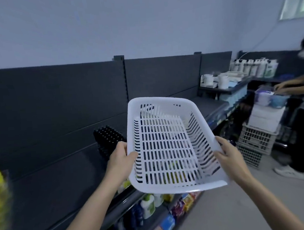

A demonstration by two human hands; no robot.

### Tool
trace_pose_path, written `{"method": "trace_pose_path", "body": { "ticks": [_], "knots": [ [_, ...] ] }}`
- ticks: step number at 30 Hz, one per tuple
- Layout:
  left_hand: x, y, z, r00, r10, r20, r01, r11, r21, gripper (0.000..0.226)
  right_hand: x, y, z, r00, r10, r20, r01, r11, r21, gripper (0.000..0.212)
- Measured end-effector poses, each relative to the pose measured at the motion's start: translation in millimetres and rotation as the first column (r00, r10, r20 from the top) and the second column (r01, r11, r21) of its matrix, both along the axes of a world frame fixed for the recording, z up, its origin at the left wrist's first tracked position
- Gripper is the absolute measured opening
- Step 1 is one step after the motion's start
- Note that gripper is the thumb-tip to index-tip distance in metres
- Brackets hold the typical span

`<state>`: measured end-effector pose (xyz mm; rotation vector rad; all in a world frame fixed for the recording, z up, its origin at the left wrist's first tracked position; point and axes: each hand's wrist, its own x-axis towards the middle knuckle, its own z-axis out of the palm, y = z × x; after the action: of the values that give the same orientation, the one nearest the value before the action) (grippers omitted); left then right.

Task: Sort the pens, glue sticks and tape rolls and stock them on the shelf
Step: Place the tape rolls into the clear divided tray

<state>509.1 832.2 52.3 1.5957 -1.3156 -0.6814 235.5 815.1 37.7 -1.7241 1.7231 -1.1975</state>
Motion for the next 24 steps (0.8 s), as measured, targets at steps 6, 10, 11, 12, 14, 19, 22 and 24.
{"method": "trace_pose_path", "body": {
  "ticks": [6, 10, 11, 12, 14, 19, 22, 24],
  "knots": [
    [-54, -115, -5, 0.998, -0.039, -0.040, 0.038, 0.999, -0.019, 0.011, -55, -105, 7, 0.999, -0.044, -0.017, 0.044, 0.999, -0.021, 0.046],
    [-92, -195, 5, 0.997, -0.046, -0.069, 0.043, 0.998, -0.042, 0.008, -91, -170, 12, 0.989, -0.131, 0.074, 0.135, 0.989, -0.059, 0.043],
    [-102, -212, 7, 0.997, -0.037, -0.069, 0.034, 0.998, -0.044, 0.008, -99, -184, 12, 0.984, -0.143, 0.107, 0.150, 0.987, -0.065, 0.042],
    [-110, -227, 8, 0.998, -0.027, -0.065, 0.024, 0.999, -0.038, 0.009, -106, -198, 11, 0.979, -0.146, 0.140, 0.155, 0.986, -0.057, 0.041],
    [-123, -259, 7, 0.999, -0.014, -0.051, 0.013, 0.999, -0.032, 0.012, -119, -228, 10, 0.970, -0.124, 0.210, 0.135, 0.990, -0.038, 0.040],
    [-148, -336, 4, 0.995, 0.072, -0.073, -0.073, 0.997, -0.021, 0.011, -145, -319, 12, 0.962, -0.057, 0.267, 0.072, 0.996, -0.046, 0.033],
    [-172, -375, 5, 0.992, 0.095, -0.088, -0.099, 0.994, -0.036, 0.014, -167, -380, 12, 0.960, 0.011, 0.280, 0.010, 0.997, -0.075, 0.034],
    [-195, -397, 5, 0.981, 0.104, -0.165, -0.113, 0.993, -0.046, 0.016, -185, -423, 13, 0.954, 0.065, 0.293, -0.042, 0.996, -0.085, 0.036]
  ]
}}
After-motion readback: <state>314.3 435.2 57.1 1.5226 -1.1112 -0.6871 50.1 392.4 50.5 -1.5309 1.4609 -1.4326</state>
